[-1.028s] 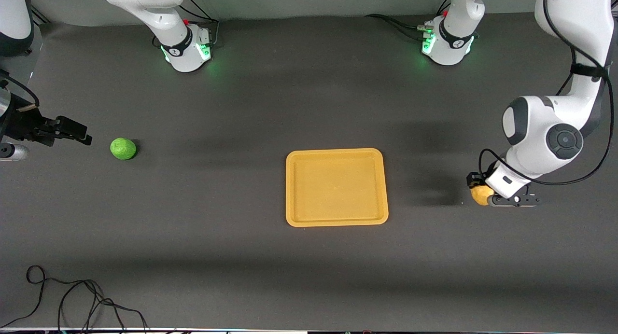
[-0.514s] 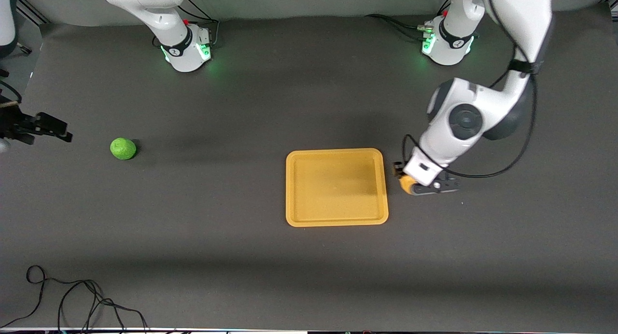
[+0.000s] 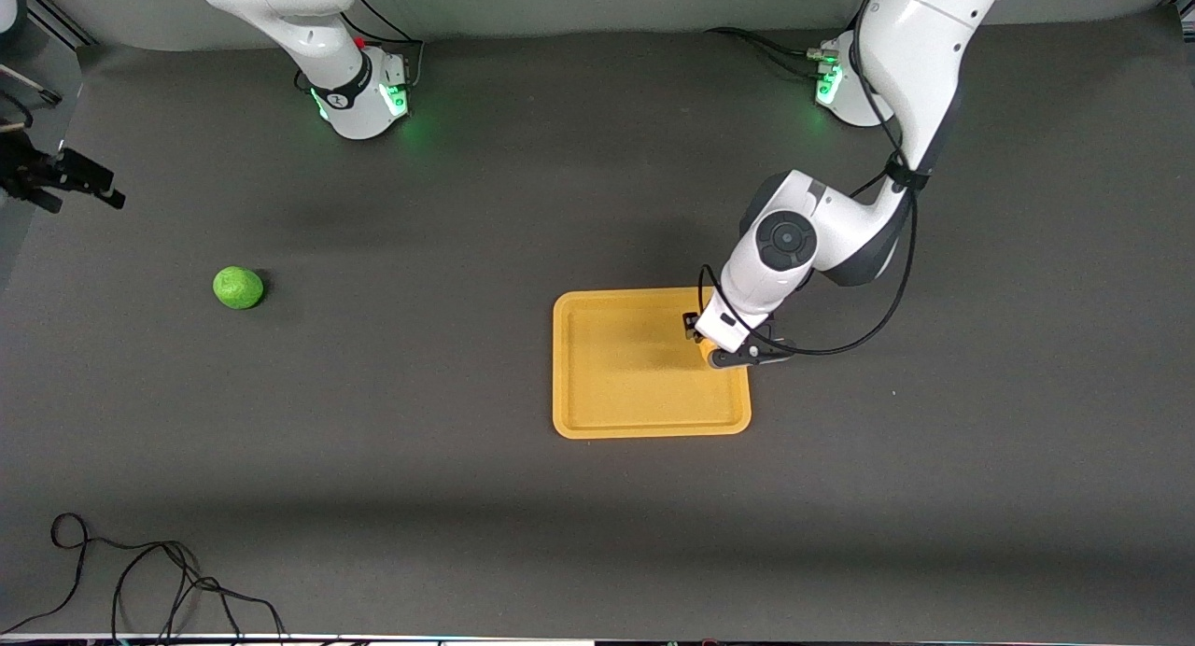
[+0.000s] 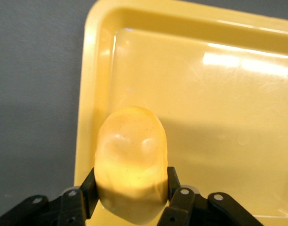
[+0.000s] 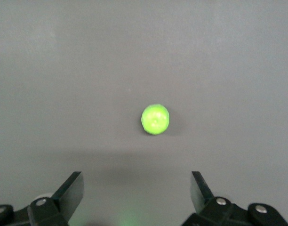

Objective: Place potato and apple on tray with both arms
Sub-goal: 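Carry the potato with the left gripper over the tray and lower it, then release the potato and raise the left gripper while the right gripper reaches the apple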

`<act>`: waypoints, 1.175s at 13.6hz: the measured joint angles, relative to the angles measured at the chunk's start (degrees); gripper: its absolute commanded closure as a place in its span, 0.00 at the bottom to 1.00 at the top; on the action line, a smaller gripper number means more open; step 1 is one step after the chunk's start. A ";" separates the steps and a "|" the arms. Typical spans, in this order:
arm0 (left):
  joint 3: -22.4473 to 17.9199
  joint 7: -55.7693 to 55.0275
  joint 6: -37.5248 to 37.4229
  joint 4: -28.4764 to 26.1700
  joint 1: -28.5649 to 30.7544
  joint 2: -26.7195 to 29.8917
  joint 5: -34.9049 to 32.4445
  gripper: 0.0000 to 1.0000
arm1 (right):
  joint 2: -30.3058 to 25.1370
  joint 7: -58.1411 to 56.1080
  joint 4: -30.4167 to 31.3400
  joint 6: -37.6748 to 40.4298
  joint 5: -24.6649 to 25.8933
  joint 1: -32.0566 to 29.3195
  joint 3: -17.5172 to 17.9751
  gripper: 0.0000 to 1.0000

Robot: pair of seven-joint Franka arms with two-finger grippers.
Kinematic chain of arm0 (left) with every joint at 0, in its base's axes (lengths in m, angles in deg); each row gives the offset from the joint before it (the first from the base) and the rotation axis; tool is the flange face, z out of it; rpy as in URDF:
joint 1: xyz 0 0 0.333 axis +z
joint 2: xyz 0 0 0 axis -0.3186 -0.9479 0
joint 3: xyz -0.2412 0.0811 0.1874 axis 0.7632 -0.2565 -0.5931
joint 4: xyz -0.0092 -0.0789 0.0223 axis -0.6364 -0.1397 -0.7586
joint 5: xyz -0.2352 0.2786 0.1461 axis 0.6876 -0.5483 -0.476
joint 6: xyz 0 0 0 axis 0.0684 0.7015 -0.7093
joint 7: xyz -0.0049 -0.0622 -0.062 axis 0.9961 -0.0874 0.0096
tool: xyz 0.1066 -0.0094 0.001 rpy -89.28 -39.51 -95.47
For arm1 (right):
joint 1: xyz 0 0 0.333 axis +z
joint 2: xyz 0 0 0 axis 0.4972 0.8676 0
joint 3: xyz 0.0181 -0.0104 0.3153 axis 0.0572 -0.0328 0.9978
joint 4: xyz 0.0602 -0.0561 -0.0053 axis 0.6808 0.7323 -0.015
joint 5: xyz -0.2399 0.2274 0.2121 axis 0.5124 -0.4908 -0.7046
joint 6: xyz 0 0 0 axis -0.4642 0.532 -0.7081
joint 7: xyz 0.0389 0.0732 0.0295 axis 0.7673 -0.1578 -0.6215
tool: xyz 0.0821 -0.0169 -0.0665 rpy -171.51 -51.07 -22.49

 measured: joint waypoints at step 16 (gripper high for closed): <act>-1.34 6.58 -18.45 5.96 8.07 10.14 -3.41 0.00 | 10.54 -5.99 22.29 -36.15 4.70 0.69 -8.02 0.00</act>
